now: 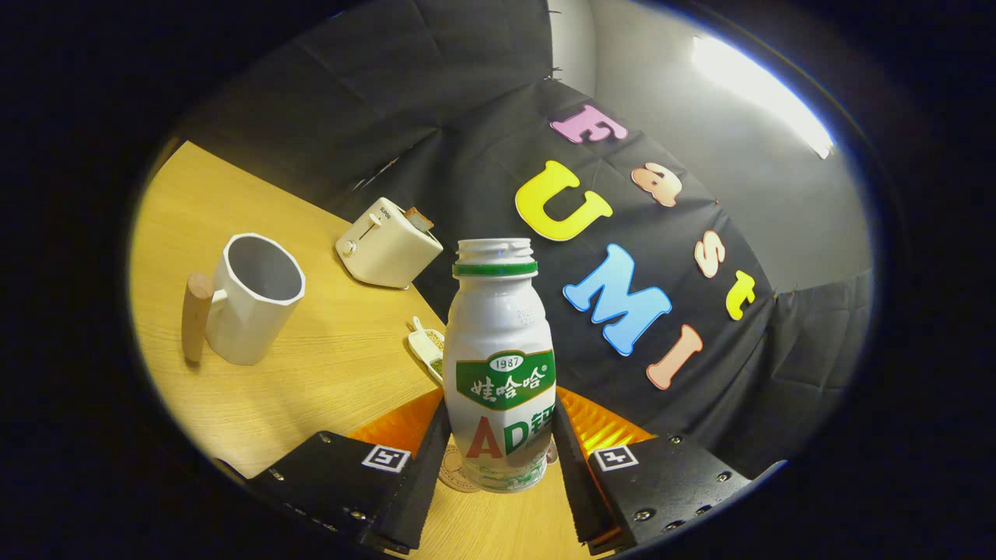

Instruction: Take the bottle from table, then pour the juice into the cup, finally place the bottle on the coaster

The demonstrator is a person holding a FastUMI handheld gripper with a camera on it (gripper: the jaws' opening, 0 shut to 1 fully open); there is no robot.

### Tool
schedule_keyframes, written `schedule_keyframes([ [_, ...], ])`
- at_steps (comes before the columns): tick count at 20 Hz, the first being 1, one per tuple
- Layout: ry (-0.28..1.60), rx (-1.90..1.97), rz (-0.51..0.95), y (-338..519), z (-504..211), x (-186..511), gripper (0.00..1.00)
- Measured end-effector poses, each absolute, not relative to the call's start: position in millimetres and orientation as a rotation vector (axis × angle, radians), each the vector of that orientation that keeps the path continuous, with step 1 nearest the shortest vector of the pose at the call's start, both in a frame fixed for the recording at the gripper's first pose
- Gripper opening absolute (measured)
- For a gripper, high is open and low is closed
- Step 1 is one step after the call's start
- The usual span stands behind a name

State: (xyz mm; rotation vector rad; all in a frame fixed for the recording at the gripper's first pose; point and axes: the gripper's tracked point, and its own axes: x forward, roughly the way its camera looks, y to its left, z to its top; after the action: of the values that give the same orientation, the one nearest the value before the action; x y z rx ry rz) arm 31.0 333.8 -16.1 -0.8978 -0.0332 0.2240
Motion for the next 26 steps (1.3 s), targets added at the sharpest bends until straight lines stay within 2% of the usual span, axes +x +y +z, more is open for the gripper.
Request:
schedule_keyframes([
  [26, -0.201, -1.368, 0.207, 385, -10, 41, 0.71],
])
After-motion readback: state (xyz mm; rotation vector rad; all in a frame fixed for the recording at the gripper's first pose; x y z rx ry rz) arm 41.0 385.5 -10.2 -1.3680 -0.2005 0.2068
